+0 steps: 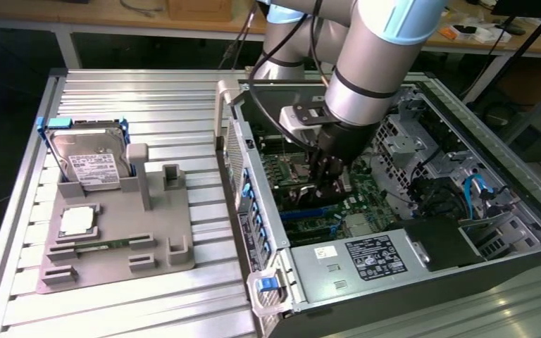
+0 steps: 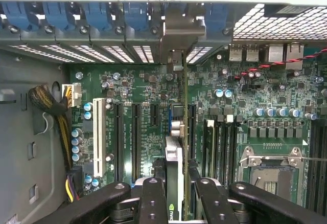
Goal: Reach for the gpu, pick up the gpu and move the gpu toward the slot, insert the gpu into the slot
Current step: 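Insert the gpu into the slot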
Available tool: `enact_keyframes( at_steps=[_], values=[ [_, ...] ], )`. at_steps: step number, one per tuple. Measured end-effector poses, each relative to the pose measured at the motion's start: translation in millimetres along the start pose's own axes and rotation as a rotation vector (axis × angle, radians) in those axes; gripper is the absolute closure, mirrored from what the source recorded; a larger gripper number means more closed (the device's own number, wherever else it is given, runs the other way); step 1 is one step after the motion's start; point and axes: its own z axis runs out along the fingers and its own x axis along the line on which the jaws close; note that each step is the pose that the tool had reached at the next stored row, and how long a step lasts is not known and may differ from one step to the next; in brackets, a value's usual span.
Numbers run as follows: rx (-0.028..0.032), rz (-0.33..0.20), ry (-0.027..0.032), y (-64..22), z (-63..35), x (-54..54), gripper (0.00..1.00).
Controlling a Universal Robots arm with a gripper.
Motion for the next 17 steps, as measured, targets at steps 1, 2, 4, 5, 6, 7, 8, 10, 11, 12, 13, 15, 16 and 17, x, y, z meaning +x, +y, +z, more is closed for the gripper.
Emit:
enact_keyframes(
  at_steps=[1, 2, 4, 5, 6, 7, 8, 10, 11, 12, 13, 15, 16, 17],
  values=[
    [0.0000, 0.000, 0.0000, 0.4, 0.7, 0.0, 0.73],
    [0.0000, 0.000, 0.0000, 0.8, 1.4, 0.0, 0.73],
    [0.0000, 0.000, 0.0001, 1.5, 2.8, 0.0, 0.73],
    [0.0000, 0.000, 0.0000, 1.8, 3.5, 0.0, 0.73],
    [0.0000, 0.000, 0.0000, 2.2, 4.1, 0.0, 0.73],
    [-0.0001, 0.000, 0.0001, 2.4, 4.5, 0.0, 0.73],
    [-0.0001, 0.000, 0.0003, 2.5, 4.5, 0.0, 0.73],
    [-0.0001, 0.000, 0.0002, 2.5, 4.6, 0.0, 0.73],
    [-0.0001, 0.000, 0.0002, 2.6, 4.6, 0.0, 0.73],
    [0.0000, 0.000, 0.0001, 2.6, 4.7, 0.0, 0.73],
    [0.0000, 0.000, 0.0001, 2.6, 4.7, 0.0, 0.73],
    [-0.0001, 0.000, 0.0001, 2.6, 4.7, 0.0, 0.73],
    [-0.0004, 0.000, 0.0001, 2.6, 4.8, 0.0, 0.73],
    [-0.0014, 0.000, -0.0002, 2.6, 5.2, -0.1, 0.73]
  ],
)
